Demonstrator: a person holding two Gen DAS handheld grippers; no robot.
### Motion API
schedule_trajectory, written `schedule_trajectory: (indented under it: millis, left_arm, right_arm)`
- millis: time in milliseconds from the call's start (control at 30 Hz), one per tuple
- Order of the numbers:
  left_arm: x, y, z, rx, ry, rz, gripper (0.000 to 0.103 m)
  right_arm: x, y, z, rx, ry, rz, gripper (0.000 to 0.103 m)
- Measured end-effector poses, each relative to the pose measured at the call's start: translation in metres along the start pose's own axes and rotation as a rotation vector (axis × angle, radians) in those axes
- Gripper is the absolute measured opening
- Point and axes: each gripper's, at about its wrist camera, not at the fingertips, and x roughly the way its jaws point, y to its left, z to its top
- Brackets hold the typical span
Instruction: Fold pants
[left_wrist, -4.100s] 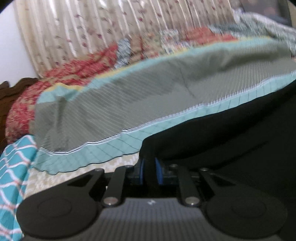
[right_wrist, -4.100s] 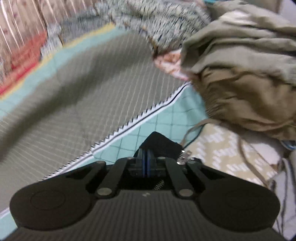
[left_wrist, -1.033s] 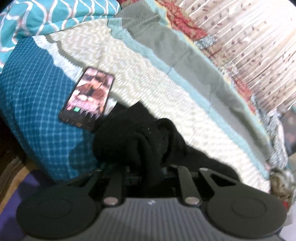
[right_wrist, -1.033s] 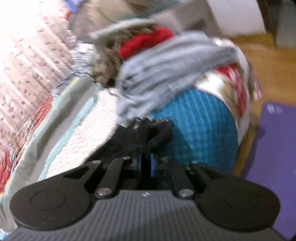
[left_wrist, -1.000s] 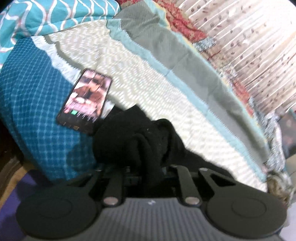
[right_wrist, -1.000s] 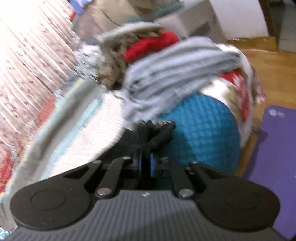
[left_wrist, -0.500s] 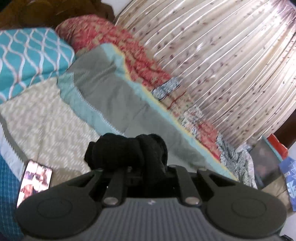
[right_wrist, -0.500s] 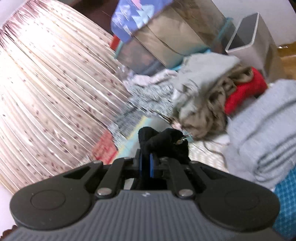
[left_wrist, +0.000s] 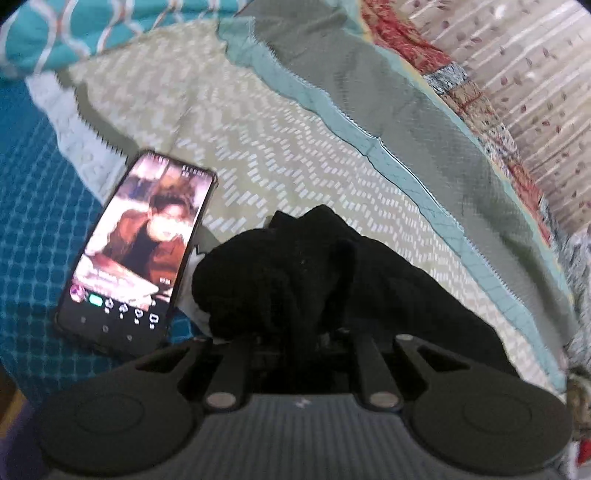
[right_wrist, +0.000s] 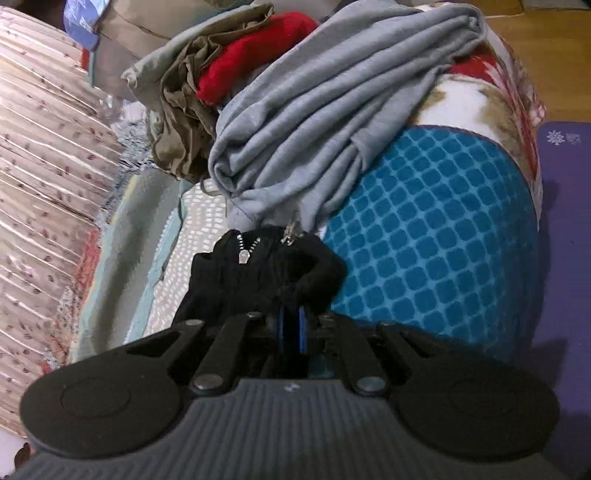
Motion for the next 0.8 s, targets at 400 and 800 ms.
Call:
schedule_trajectory:
  millis: [400,800]
  left_arm:
    - [-0.024,-0.004,-0.020,0.107,0.047,0.141,0.033]
    - [-0.045,-0.006,-0.032,0.081,0.042,0.224,0.044]
  right_arm:
    - [-0.006,-0.001,0.003,-0.010,-0.001,0.028,0.011]
    - [-0.011,-0.014,0.009,0.063,0.037,0.088,0.040]
